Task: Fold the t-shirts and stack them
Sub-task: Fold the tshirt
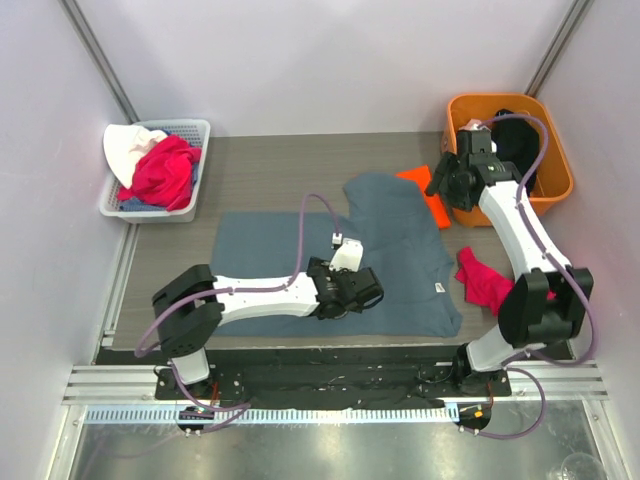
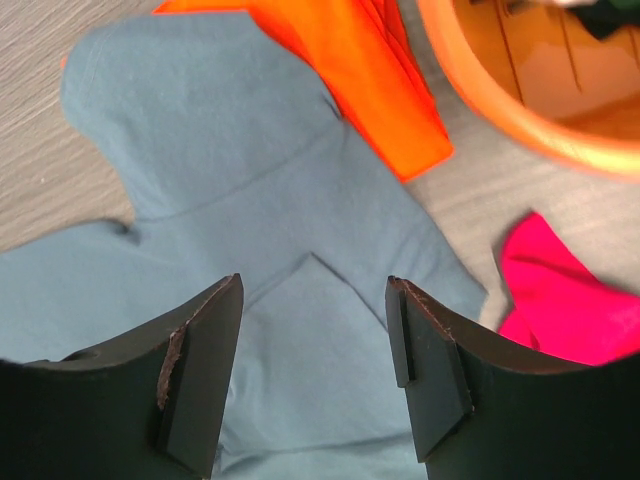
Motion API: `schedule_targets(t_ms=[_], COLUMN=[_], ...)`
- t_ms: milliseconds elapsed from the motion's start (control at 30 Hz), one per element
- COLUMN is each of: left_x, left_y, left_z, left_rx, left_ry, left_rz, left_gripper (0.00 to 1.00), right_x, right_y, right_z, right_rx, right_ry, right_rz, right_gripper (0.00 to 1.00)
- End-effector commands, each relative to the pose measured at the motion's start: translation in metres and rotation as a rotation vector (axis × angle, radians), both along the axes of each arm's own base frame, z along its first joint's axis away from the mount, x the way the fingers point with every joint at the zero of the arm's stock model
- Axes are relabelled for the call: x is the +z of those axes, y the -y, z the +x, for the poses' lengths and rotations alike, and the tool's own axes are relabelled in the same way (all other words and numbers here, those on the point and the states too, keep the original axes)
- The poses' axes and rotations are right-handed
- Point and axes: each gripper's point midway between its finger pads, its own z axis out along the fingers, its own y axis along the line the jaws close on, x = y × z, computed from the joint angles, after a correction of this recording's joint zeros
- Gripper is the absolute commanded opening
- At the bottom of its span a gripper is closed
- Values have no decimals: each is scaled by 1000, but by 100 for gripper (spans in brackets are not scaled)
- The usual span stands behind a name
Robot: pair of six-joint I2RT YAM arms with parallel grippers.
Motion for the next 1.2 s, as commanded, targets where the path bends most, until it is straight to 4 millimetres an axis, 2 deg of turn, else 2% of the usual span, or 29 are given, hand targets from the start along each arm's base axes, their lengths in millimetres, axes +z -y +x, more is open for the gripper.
schedule_targets(t_ms=[0, 67, 133, 167, 200, 267, 367, 400, 467, 567, 967, 1167], left_x=[-5, -13, -23, -25, -30, -38, -50, -54, -63, -71, -76, -76], left_y=[6, 8, 8, 10, 8, 7, 5, 4, 0, -6, -12, -15], left_z=[5, 3, 0, 0, -1, -3, -8, -10, -14, -18, -19, -20], left_rx=[60, 62, 59, 60, 61, 60, 71, 76, 92, 110, 134, 134], left_ry=[36, 23, 5, 3, -2, -15, -39, -46, -65, -74, -71, -74], left_rz=[-15, -29, -26, -38, -34, -32, -39, -42, -55, -61, -69, -67], left_gripper=[100, 100, 100, 100, 100, 100, 100, 100, 100, 100, 100, 100], right_x=[21, 11, 18, 8, 15, 13, 12, 2, -2, -18, -56, -64], right_y=[-6, -7, -9, -11, -11, -16, -17, -17, -19, -18, -16, -15], right_z=[45, 59, 73, 81, 89, 103, 115, 120, 125, 130, 140, 153], right_rx=[39, 48, 55, 58, 61, 77, 78, 77, 82, 81, 74, 68], right_ry=[94, 77, 99, 81, 101, 103, 109, 91, 88, 59, -2, -1], right_rz=[2, 2, 5, 8, 11, 18, 20, 18, 19, 19, 0, -13], right_gripper=[67, 67, 67, 67, 66, 66, 66, 66, 66, 66, 66, 66])
